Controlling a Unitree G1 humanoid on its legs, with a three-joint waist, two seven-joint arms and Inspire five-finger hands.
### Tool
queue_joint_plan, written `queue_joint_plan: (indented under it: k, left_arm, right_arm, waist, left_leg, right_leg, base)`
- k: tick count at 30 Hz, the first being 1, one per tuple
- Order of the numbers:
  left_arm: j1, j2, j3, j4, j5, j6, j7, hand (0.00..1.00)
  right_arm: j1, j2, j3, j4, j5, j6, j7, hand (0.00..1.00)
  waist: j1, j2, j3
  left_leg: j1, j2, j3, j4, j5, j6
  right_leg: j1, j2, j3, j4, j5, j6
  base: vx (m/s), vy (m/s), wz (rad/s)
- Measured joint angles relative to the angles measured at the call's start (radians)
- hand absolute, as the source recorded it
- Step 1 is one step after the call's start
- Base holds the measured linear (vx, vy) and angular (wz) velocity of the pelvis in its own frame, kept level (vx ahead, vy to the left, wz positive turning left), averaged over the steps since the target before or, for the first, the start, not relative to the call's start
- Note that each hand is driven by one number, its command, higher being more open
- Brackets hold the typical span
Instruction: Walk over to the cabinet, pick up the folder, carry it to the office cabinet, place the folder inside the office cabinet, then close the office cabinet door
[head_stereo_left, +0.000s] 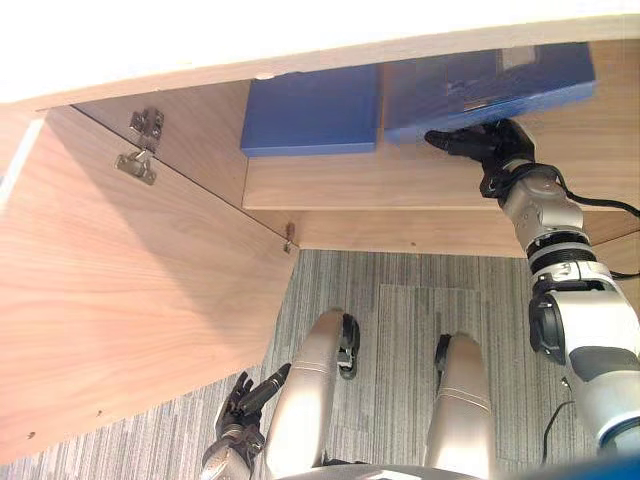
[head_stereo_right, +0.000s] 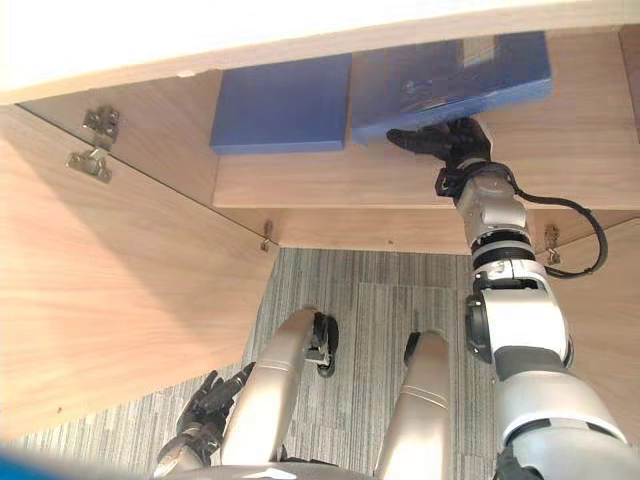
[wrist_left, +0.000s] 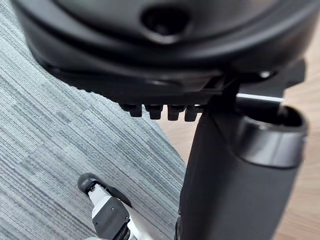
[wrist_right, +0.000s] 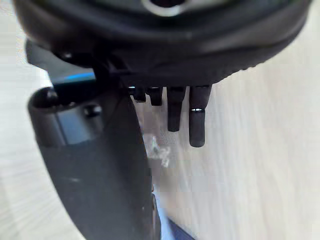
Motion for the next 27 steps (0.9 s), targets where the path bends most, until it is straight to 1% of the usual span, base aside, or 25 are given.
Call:
queue_joint_plan:
  k: [5,7,10,11,13,15,16,17,19,22,24,27]
  left_arm:
    - [-0.007,-0.008,0.011,0.009,0.024,0.003,-0.01,1.0]
    - [-0.007,-0.008,0.014,0.01,0.036,0.003,-0.02,1.0]
    - [-0.023,-0.008,0.019,0.024,0.045,0.003,-0.026,1.0]
    - [-0.03,-0.008,0.022,0.032,0.045,0.003,-0.026,1.0]
    - [-0.037,-0.011,0.028,0.032,0.045,0.003,-0.026,1.0]
    - [-0.043,-0.014,0.032,0.036,0.045,0.002,-0.026,1.0]
    - [-0.043,-0.014,0.032,0.036,0.045,0.002,-0.026,1.0]
    - [-0.043,-0.014,0.032,0.037,0.045,0.002,-0.026,1.0]
    - [-0.042,-0.013,0.033,0.036,0.045,-0.004,-0.026,1.0]
    - [-0.035,-0.002,0.031,0.035,0.045,-0.021,-0.028,1.0]
    - [-0.033,0.005,0.031,0.036,0.045,-0.029,-0.029,1.0]
    - [-0.033,0.014,0.04,0.041,0.043,-0.032,-0.039,1.0]
  right_arm:
    - [0.028,0.002,0.0,0.019,0.002,-0.008,0.042,1.0]
    - [0.038,0.008,0.007,0.026,0.005,-0.009,0.055,1.0]
    - [0.054,0.012,0.022,0.034,0.005,-0.013,0.072,1.0]
    - [0.055,0.023,0.023,0.051,0.005,-0.016,0.075,1.0]
    - [0.055,0.032,0.027,0.054,0.004,-0.017,0.077,1.0]
    - [0.055,0.034,0.067,0.051,-0.01,-0.021,0.078,1.0]
    - [0.055,0.033,0.109,0.038,-0.04,-0.023,0.078,1.0]
    - [0.061,0.031,0.156,0.009,-0.111,-0.027,0.078,1.0]
    - [0.107,0.024,0.24,-0.085,-0.387,-0.06,0.088,1.0]
    - [0.169,0.044,0.321,-0.164,-0.649,-0.118,0.073,1.0]
    - [0.181,0.044,0.349,-0.177,-0.696,-0.129,0.074,1.0]
    - [0.182,0.033,0.376,-0.173,-0.694,-0.13,0.111,1.0]
  waist:
    - [0.0,0.0,-0.013]
    - [0.001,-0.005,-0.03]
    - [0.001,-0.008,-0.034]
    - [0.0,-0.015,-0.04]
    - [0.0,-0.018,-0.042]
    - [-0.002,-0.019,-0.042]
    - [-0.003,-0.023,-0.043]
    - [-0.004,-0.027,-0.044]
    - [-0.003,-0.036,-0.046]
    - [-0.002,-0.062,-0.058]
    - [-0.002,-0.076,-0.058]
    - [-0.002,-0.096,-0.057]
  left_leg:
    - [0.035,0.004,0.002,-0.029,0.0,0.0]
    - [0.04,0.005,0.004,-0.042,0.001,0.0]
    - [0.067,0.012,0.007,-0.061,0.001,0.0]
    - [0.076,0.013,0.01,-0.071,0.001,0.0]
    - [0.08,0.017,0.01,-0.077,0.001,0.0]
    - [0.09,0.02,0.01,-0.083,0.001,0.0]
    - [0.094,0.022,0.011,-0.089,0.001,0.0]
    - [0.098,0.026,0.013,-0.093,0.001,0.0]
    - [0.107,0.034,0.018,-0.106,0.001,0.0]
    - [0.118,0.039,0.028,-0.142,0.009,-0.003]
    - [0.125,0.039,0.031,-0.151,0.011,-0.003]
    - [0.141,0.035,0.034,-0.17,0.014,-0.001]
  right_leg:
    - [0.035,0.002,-0.007,-0.032,0.001,0.001]
    - [0.036,0.003,-0.007,-0.043,0.002,0.0]
    - [0.063,0.008,-0.01,-0.065,0.004,-0.001]
    - [0.07,0.008,-0.01,-0.074,0.005,-0.001]
    - [0.075,0.011,-0.012,-0.082,0.007,0.0]
    - [0.088,0.013,-0.015,-0.094,0.009,0.001]
    - [0.09,0.015,-0.015,-0.1,0.011,0.001]
    - [0.092,0.018,-0.015,-0.107,0.014,0.002]
    - [0.1,0.026,-0.014,-0.125,0.022,-0.002]
    - [0.106,0.031,-0.011,-0.164,0.041,-0.007]
    - [0.115,0.03,-0.011,-0.177,0.046,-0.007]
    - [0.133,0.023,-0.014,-0.202,0.054,-0.005]
  base:
    - [0.05,-0.002,-0.02]
    - [0.07,-0.005,-0.06]
    - [0.07,-0.005,-0.05]
    - [0.04,-0.005,-0.04]
    - [0.04,-0.005,-0.04]
    - [0.04,0.002,-0.03]
    - [0.04,0.01,-0.07]
    - [0.04,0.012,-0.12]
    - [0.02,0.008,-0.12]
    - [0.04,0.014,-0.11]
    - [0.04,0.022,-0.03]
    - [0.01,0.009,0.0]
